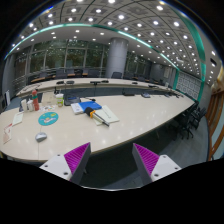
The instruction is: Arrange mouse
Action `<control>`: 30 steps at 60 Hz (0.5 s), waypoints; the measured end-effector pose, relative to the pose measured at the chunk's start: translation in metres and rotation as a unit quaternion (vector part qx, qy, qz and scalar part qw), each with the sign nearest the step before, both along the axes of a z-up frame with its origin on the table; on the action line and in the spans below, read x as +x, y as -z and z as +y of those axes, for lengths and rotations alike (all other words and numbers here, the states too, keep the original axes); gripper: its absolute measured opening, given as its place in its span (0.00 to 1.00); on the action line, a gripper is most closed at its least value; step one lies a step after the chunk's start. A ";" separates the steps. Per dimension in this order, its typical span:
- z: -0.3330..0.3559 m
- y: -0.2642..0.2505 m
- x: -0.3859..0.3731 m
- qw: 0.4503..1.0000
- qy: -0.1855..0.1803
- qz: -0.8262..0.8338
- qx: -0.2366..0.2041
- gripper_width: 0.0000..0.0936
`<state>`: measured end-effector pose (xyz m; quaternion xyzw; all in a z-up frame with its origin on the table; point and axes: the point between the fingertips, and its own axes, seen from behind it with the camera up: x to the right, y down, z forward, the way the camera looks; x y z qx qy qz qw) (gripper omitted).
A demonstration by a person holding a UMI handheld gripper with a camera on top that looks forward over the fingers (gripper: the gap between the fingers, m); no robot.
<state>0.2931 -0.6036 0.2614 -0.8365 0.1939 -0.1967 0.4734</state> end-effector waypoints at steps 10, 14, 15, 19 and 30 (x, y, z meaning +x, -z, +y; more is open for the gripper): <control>0.000 0.029 -0.016 1.000 -0.018 0.020 -0.008 0.91; 0.004 0.043 -0.026 0.999 -0.027 0.027 -0.016 0.92; 0.005 0.047 -0.029 0.999 -0.029 0.030 -0.018 0.91; 0.011 0.072 -0.049 0.998 -0.042 0.040 -0.030 0.91; 0.055 0.133 -0.128 0.991 -0.096 0.077 -0.045 0.92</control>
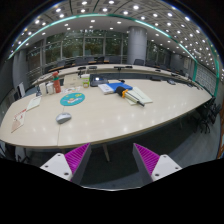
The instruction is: Arrange mouse
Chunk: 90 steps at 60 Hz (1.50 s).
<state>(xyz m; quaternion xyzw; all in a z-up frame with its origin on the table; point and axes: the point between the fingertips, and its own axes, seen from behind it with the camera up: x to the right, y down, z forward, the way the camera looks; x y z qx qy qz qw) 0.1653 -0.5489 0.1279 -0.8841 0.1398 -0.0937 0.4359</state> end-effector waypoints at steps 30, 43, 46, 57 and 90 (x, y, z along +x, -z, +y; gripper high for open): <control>0.247 0.130 -0.201 0.994 -0.100 0.050 0.001 0.92; 0.320 0.137 -0.209 0.995 -0.088 0.056 0.000 0.92; 0.332 0.137 -0.209 0.995 -0.083 0.056 -0.002 0.91; 0.368 0.140 -0.208 0.997 -0.071 0.042 -0.006 0.84; 0.392 0.100 -0.214 0.994 -0.110 -0.002 -0.008 0.37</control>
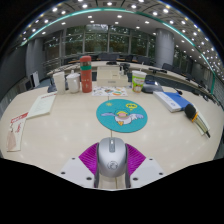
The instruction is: Arrange mouse
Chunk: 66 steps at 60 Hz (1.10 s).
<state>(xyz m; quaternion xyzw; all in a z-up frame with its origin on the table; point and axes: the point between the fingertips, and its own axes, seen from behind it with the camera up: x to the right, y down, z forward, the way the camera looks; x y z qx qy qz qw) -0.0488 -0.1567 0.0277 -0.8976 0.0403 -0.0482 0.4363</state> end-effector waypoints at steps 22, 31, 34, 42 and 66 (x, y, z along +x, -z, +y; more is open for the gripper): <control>0.152 -0.130 0.022 0.992 -0.022 0.041 0.115 0.37; 0.205 -0.060 0.051 0.997 -0.013 0.045 0.069 0.37; 0.213 -0.034 0.057 0.998 -0.014 0.044 0.051 0.37; 0.222 0.015 0.061 0.999 -0.019 0.049 0.017 0.39; 0.187 -0.024 0.058 0.999 -0.015 0.031 0.021 0.92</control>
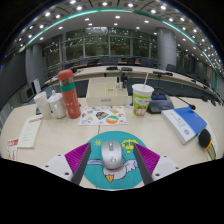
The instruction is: Arrange mouse
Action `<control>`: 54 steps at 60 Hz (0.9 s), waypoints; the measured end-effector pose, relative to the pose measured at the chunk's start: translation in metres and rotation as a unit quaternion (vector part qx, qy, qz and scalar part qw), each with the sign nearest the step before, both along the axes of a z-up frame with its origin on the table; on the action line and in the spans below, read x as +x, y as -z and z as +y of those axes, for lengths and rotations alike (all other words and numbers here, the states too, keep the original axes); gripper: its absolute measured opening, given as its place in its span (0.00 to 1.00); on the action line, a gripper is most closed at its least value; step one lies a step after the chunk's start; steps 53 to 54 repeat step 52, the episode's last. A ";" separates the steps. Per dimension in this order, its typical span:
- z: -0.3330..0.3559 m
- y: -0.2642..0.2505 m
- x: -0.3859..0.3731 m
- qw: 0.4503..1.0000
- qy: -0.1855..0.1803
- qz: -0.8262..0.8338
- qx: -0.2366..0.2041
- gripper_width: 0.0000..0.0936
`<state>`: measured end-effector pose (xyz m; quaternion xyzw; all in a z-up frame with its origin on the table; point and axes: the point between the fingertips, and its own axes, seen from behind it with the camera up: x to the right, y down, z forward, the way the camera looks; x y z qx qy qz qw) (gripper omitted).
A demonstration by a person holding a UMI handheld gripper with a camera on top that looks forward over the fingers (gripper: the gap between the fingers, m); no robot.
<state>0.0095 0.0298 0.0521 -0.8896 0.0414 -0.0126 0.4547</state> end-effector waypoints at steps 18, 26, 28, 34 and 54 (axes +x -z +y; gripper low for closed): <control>-0.154 -0.124 -0.033 0.999 0.012 -0.034 0.027 0.92; -0.225 -0.156 -0.051 0.998 0.018 -0.044 0.037 0.92; -0.240 -0.161 -0.055 0.998 0.019 -0.044 0.038 0.92; -0.274 -0.173 -0.067 0.998 0.020 -0.047 0.044 0.92; -0.308 -0.192 -0.076 0.997 0.025 -0.052 0.057 0.92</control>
